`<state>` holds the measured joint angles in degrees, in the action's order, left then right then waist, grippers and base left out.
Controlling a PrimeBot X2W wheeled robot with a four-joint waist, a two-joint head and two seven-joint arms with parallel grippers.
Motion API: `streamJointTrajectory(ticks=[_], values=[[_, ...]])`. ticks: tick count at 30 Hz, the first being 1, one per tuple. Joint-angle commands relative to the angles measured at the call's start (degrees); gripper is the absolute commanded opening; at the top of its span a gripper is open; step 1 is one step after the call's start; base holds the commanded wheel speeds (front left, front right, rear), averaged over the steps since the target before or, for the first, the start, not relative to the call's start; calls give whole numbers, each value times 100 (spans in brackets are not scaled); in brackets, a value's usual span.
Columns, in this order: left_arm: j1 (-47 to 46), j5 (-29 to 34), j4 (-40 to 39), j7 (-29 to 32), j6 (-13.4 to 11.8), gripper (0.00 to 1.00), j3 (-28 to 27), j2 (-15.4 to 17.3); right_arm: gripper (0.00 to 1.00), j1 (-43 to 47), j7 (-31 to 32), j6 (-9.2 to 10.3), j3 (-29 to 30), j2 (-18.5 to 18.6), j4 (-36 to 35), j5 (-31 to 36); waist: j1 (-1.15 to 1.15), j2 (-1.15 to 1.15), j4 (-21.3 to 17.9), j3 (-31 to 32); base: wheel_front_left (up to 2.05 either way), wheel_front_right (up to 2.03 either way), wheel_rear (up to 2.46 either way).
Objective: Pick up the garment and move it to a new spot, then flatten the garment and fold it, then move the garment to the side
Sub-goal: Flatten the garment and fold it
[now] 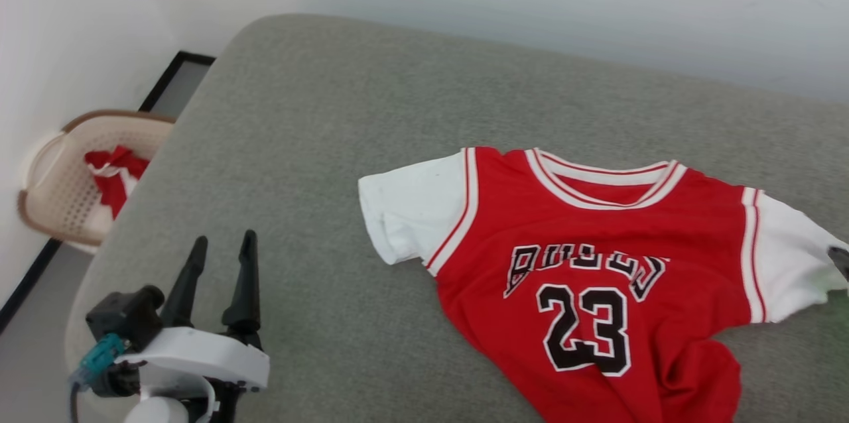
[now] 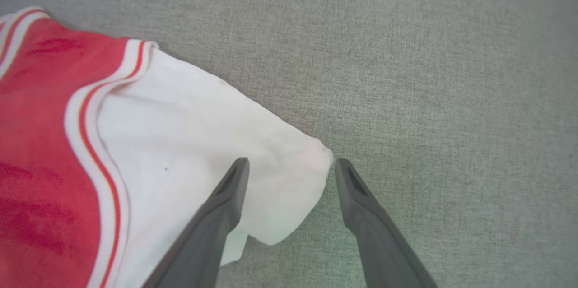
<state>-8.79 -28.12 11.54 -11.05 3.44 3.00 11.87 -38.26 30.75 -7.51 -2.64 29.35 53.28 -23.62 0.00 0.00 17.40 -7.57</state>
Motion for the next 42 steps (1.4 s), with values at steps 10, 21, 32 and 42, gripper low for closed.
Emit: streamJointTrajectory(ticks=[10,21,32,42], values=[[200,124,-302,224,-142,100,-70,342,100,129,-582,4,-491,-130,-1041,-39,0,0,-700,326,0,0,0],[399,276,-535,401,-339,100,-131,639,100,1010,-1904,4,-327,-275,-2504,-36,0,0,-1493,562,0,0,0],[55,136,-584,1004,-198,100,-197,1103,100,2255,-2787,4,661,-927,-4373,580,0,0,-2068,425,0,0,0],[-1096,-781,319,2988,303,100,109,1689,100,2851,-2601,4,1091,-1656,-5406,822,0,0,-2286,32,0,0,0]])
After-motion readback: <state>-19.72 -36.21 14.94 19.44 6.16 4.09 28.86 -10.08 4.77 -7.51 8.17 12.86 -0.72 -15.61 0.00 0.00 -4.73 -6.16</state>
